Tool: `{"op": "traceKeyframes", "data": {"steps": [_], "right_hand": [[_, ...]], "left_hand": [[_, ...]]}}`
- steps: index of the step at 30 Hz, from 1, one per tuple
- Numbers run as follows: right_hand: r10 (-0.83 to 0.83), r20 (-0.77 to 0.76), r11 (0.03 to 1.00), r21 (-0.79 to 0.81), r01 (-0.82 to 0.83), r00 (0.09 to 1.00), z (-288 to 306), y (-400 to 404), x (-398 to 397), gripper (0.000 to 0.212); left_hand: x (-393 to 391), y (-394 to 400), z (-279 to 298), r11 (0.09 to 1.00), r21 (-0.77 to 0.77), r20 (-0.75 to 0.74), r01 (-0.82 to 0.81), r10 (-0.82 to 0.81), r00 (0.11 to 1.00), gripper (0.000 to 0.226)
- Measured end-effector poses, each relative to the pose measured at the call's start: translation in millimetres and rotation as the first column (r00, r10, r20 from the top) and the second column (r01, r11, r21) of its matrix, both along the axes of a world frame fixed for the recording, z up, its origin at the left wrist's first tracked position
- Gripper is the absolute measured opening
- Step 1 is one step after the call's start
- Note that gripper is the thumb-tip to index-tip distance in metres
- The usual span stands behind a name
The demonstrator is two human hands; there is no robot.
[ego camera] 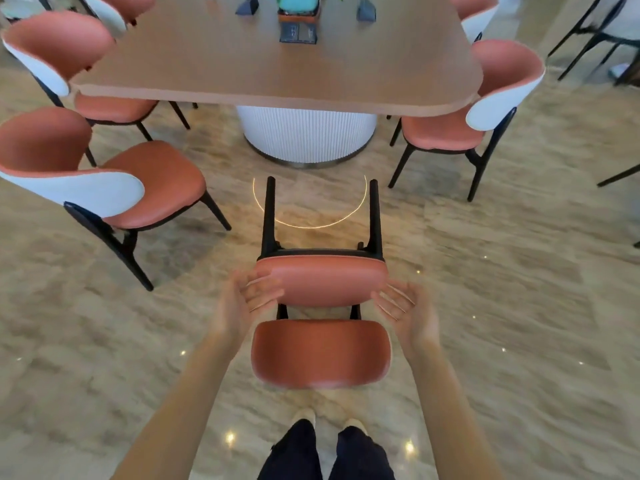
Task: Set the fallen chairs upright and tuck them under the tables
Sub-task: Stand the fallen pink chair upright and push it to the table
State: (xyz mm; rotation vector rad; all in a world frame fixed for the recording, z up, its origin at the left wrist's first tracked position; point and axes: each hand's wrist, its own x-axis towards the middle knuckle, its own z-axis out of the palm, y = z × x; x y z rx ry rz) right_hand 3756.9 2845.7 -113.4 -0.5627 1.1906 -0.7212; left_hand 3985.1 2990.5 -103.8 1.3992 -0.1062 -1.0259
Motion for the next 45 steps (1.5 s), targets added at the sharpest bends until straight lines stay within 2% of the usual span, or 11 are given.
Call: {"op": "traceKeyframes", "data": {"steps": [6, 11, 17, 23, 31, 35, 38, 42, 45], "right_hand": [[-0.017, -0.032, 0.995, 0.102, 0.02, 0.999, -35, 19, 17, 0.031], [0.002, -0.085, 0.984, 0.176, 0.013, 0.996, -100, 26, 19, 0.035], [0.07, -0.125, 0.976, 0.215, -0.042, 0.99, -234, 22, 19, 0.035], [0.084, -0.17, 0.97, 0.24, -0.041, 0.982, -407, 17, 11, 0.034], [0.174, -0.173, 0.961, 0.245, -0.129, 0.969, -630, -14, 19, 0.031], [0.24, -0.154, 0.953, 0.225, -0.202, 0.958, -704, -36, 30, 0.031], [0.305, -0.117, 0.931, 0.246, -0.27, 0.945, -737, -40, 37, 0.031], [0.425, -0.059, 0.858, 0.344, -0.381, 0.903, -767, -26, 34, 0.03], [0.533, -0.095, 0.781, 0.439, -0.445, 0.841, -786, -13, 22, 0.035]], "left_hand": [[20, 18, -37, 0.999, 0.042, -0.101, 0.018, -0.014, 0.995, 0.052], [13, 28, -101, 0.993, 0.117, -0.138, 0.033, -0.017, 0.99, 0.052], [-1, 18, -230, 0.984, 0.169, -0.162, 0.052, -0.025, 0.986, 0.055], [-8, 3, -400, 0.972, 0.205, -0.162, 0.11, -0.077, 0.984, 0.057], [23, -51, -622, 0.934, 0.188, -0.107, 0.304, -0.288, 0.951, 0.052], [30, -70, -695, 0.926, 0.133, -0.086, 0.353, -0.344, 0.935, 0.055], [25, -76, -732, 0.927, 0.104, -0.108, 0.36, -0.349, 0.931, 0.053], [3, -62, -776, 0.878, 0.131, -0.201, 0.46, -0.431, 0.88, 0.047], [-21, -42, -804, 0.835, 0.149, -0.269, 0.529, -0.48, 0.835, 0.042]]}}
